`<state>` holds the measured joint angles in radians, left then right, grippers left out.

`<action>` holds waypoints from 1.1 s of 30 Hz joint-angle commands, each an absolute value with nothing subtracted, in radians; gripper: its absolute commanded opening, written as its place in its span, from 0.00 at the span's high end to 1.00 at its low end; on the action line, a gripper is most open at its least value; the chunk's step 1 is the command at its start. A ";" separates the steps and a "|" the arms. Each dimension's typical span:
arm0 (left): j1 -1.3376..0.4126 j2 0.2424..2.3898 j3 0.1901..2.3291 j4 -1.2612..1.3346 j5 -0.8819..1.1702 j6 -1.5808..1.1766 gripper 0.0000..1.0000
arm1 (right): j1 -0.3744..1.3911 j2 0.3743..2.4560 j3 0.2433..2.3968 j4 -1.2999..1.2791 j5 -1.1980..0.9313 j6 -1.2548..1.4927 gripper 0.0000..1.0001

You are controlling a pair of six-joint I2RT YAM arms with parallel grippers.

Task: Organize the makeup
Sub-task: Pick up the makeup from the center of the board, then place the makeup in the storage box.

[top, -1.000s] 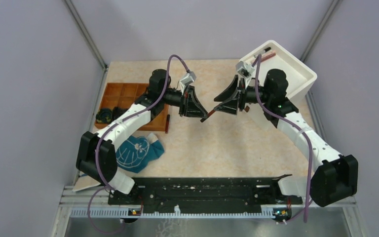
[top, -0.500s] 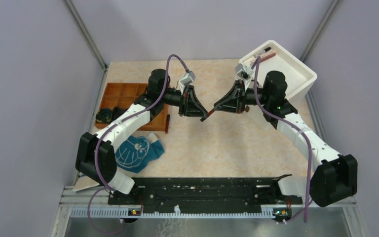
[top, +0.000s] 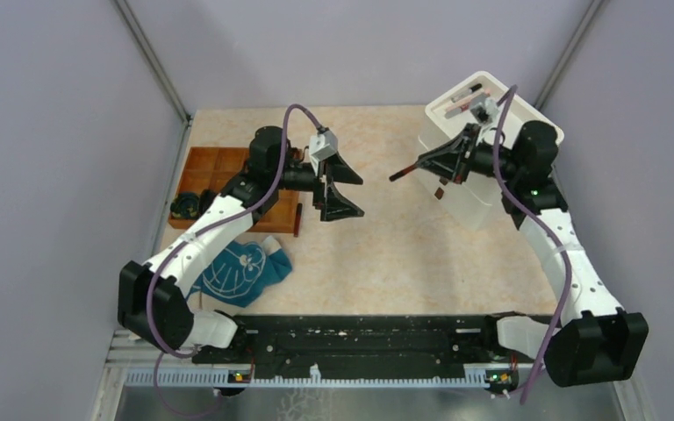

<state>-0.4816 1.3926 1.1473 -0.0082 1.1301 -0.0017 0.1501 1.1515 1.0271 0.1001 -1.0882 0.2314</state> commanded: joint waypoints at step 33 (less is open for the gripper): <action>-0.482 1.256 1.034 -0.091 0.977 0.224 0.01 | -0.353 1.717 1.683 -0.343 -0.824 0.533 0.87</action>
